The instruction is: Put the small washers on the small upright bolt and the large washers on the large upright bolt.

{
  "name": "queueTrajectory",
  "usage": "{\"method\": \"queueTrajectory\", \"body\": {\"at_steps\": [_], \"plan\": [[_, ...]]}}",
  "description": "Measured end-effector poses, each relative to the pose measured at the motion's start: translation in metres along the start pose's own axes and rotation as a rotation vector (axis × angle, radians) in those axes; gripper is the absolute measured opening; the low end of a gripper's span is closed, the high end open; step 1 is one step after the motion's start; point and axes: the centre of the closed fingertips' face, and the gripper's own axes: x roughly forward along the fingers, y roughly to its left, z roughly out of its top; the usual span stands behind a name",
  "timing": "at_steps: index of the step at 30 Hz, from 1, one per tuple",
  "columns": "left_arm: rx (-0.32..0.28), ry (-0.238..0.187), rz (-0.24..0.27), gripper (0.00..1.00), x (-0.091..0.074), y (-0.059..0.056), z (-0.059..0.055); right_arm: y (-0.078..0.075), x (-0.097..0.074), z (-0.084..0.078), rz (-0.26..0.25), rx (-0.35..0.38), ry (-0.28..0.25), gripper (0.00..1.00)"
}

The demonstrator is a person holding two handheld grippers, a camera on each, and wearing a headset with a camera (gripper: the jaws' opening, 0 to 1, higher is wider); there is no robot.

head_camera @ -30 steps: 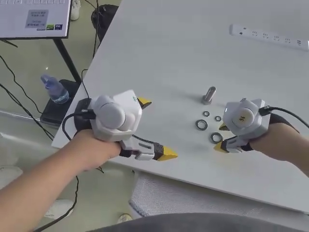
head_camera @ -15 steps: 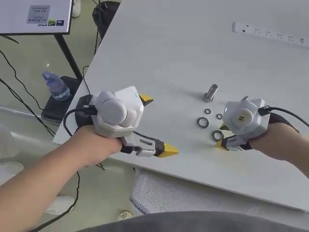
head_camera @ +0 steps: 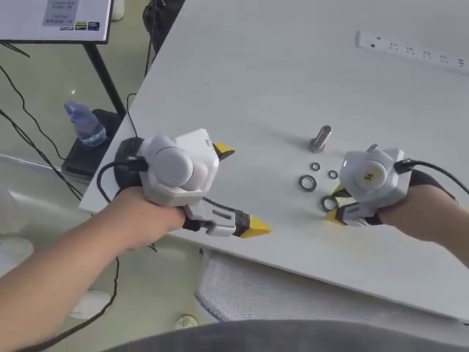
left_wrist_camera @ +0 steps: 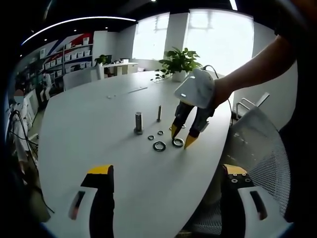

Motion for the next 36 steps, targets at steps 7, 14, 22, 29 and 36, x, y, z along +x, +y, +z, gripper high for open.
{"method": "queueTrajectory", "body": {"at_steps": [7, 14, 22, 29, 36], "plan": [[-0.004, -0.005, -0.005, 0.88, 0.000, -0.003, 0.001, 0.001, 0.001, 0.001, 0.009, -0.048, 0.088, 0.27], [-0.004, -0.005, -0.005, 0.86, -0.001, -0.004, 0.001, 0.000, 0.001, 0.000, 0.021, -0.077, 0.149, 0.25], [-0.012, -0.015, 0.020, 0.85, -0.001, -0.006, 0.002, -0.006, 0.007, 0.000, 0.027, -0.121, 0.120, 0.24], [-0.030, -0.006, 0.049, 0.85, -0.003, -0.006, 0.004, -0.008, 0.009, -0.001, 0.024, -0.087, 0.145, 0.22], [-0.032, 0.000, 0.062, 0.85, -0.002, -0.007, 0.007, -0.010, 0.009, -0.002, 0.033, -0.079, 0.128, 0.21]]}}
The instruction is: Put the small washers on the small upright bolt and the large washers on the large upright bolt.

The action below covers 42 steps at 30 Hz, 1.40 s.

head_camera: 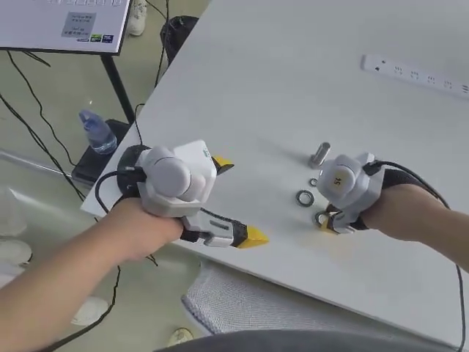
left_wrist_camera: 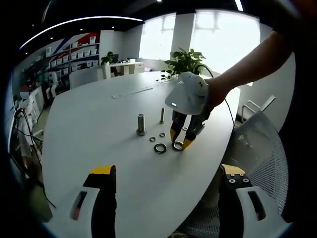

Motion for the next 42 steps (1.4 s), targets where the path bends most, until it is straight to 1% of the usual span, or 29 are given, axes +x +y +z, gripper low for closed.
{"method": "queueTrajectory", "body": {"at_steps": [6, 9, 12, 15, 21, 25, 31, 38, 42], "plan": [[0.007, 0.000, 0.011, 0.86, 0.000, 0.003, 0.002, 0.001, 0.000, 0.000, 0.003, 0.005, -0.001, 0.21], [0.009, 0.001, 0.010, 0.86, 0.001, 0.004, 0.002, 0.000, -0.001, -0.005, -0.002, 0.007, 0.013, 0.21], [0.012, 0.004, 0.009, 0.86, 0.001, 0.004, 0.002, -0.001, -0.005, -0.010, 0.001, 0.022, 0.013, 0.21], [0.011, 0.002, 0.013, 0.86, 0.000, 0.005, 0.003, 0.000, -0.013, -0.010, 0.019, 0.084, -0.009, 0.21], [0.014, 0.011, 0.002, 0.86, -0.001, 0.005, 0.000, -0.002, -0.031, -0.012, 0.013, 0.121, -0.025, 0.21], [0.025, 0.009, -0.006, 0.86, 0.000, 0.005, 0.001, -0.006, -0.043, -0.014, 0.002, 0.122, -0.015, 0.21], [0.028, 0.005, -0.013, 0.85, 0.001, 0.004, 0.004, -0.009, -0.060, -0.009, 0.005, 0.126, -0.014, 0.21], [0.030, 0.003, -0.019, 0.85, 0.001, 0.000, 0.005, -0.019, -0.081, 0.000, -0.006, 0.127, -0.035, 0.21], [0.035, 0.003, -0.022, 0.85, 0.002, 0.001, 0.004, -0.024, -0.088, 0.004, -0.007, 0.135, -0.046, 0.21]]}}
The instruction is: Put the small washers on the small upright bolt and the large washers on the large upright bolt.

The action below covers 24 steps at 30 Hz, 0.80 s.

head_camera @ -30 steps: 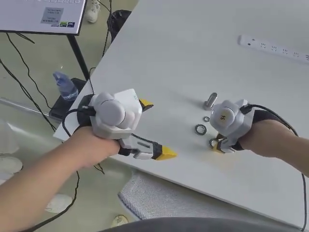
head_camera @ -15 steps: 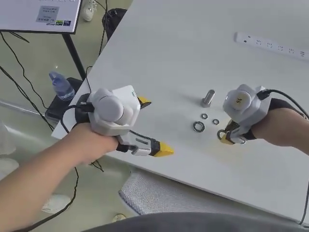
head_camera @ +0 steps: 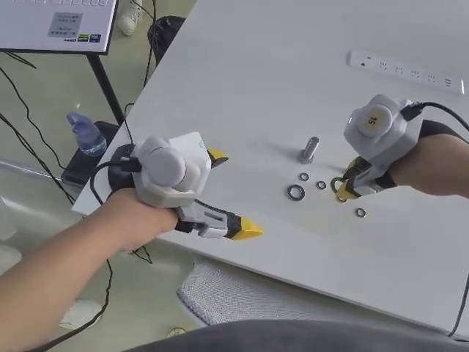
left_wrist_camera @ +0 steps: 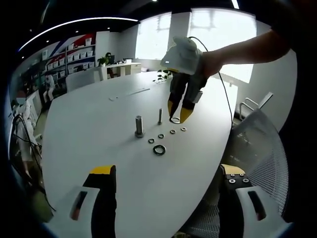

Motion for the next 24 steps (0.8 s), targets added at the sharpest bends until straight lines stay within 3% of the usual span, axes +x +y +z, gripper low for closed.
{"method": "queueTrajectory", "body": {"at_steps": [15, 24], "plan": [[-0.009, 0.005, 0.003, 0.86, 0.001, -0.001, -0.001, -0.010, -0.002, 0.013, 0.005, 0.010, -0.016, 0.21], [-0.012, 0.014, 0.003, 0.85, 0.002, 0.001, -0.003, -0.034, 0.003, 0.023, 0.000, 0.011, -0.013, 0.21]]}}
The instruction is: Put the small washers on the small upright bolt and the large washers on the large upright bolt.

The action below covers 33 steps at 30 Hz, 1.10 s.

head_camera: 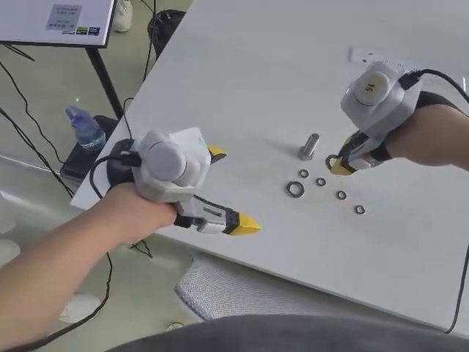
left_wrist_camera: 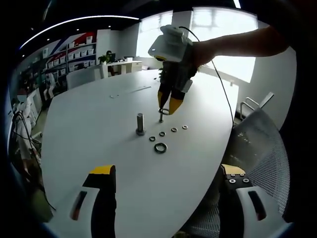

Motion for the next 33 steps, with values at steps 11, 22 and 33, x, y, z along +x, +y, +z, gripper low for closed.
{"method": "queueTrajectory", "body": {"at_steps": [11, 22, 33], "plan": [[-0.004, -0.003, -0.007, 0.86, 0.002, 0.003, -0.001, -0.020, 0.002, 0.015, -0.027, 0.018, -0.015, 0.22], [-0.008, 0.003, -0.013, 0.86, 0.005, 0.006, -0.004, -0.031, 0.003, 0.030, -0.036, 0.027, -0.025, 0.22], [-0.012, 0.006, -0.013, 0.85, 0.006, 0.011, -0.006, -0.036, 0.013, 0.039, -0.039, 0.010, -0.012, 0.22]]}}
